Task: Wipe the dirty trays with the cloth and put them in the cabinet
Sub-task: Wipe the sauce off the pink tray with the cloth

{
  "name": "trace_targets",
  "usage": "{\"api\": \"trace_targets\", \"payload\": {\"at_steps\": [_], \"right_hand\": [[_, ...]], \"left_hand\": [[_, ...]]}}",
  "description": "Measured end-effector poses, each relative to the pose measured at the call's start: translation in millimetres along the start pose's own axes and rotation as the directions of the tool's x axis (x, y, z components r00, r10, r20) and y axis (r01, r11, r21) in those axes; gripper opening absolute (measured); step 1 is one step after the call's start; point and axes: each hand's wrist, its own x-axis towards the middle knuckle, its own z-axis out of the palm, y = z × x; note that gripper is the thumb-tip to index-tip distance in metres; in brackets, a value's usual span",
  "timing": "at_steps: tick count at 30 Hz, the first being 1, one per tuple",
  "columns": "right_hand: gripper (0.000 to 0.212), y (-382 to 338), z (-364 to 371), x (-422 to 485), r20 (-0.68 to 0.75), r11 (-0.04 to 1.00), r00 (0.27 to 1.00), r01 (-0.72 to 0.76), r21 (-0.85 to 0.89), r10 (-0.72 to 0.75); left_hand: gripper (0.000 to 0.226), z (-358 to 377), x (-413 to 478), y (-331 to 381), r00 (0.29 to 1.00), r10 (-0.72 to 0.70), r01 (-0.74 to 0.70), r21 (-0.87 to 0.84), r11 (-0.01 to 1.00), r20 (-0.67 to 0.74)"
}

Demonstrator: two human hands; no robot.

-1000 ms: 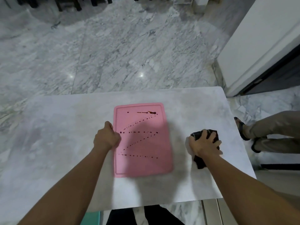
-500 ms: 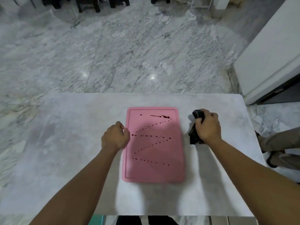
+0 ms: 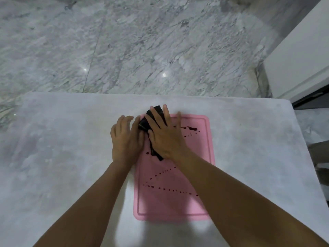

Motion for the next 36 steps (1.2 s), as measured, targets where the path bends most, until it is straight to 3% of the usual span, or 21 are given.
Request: {"api": "trace_targets", "payload": {"at_steps": [7,19,28,36], "right_hand": [[0.056,2.3,-0.4,-1.0,-0.013,0.999,1.0,-0.003,-0.039,0.002],[0.056,61.4,-10.8,-41.0,-0.013,0.984,0.986,-0.169,-0.061,0.168],[0.056,88.5,-12.2,-65.6,-0.088,0.937,0.953,-0.302,-0.174,0.291],[0.055,87.4,-7.3,-63.5,-0.147,0.937,0.947,-0.309,-0.163,0.286]], "left_hand": [[0.048,-4.3,0.0,2.6,0.998,-0.018,0.015,0.057,0.998,0.054],[0.048,-5.1,2.3,5.1,0.986,-0.035,0.009,0.159,0.987,0.164],[0.047,-9.7,1.0,8.5,0.982,-0.067,0.038,0.161,0.986,0.174],[0.046,-6.6,2.1,3.5,0.984,-0.061,0.043,0.115,0.992,0.165]]}}
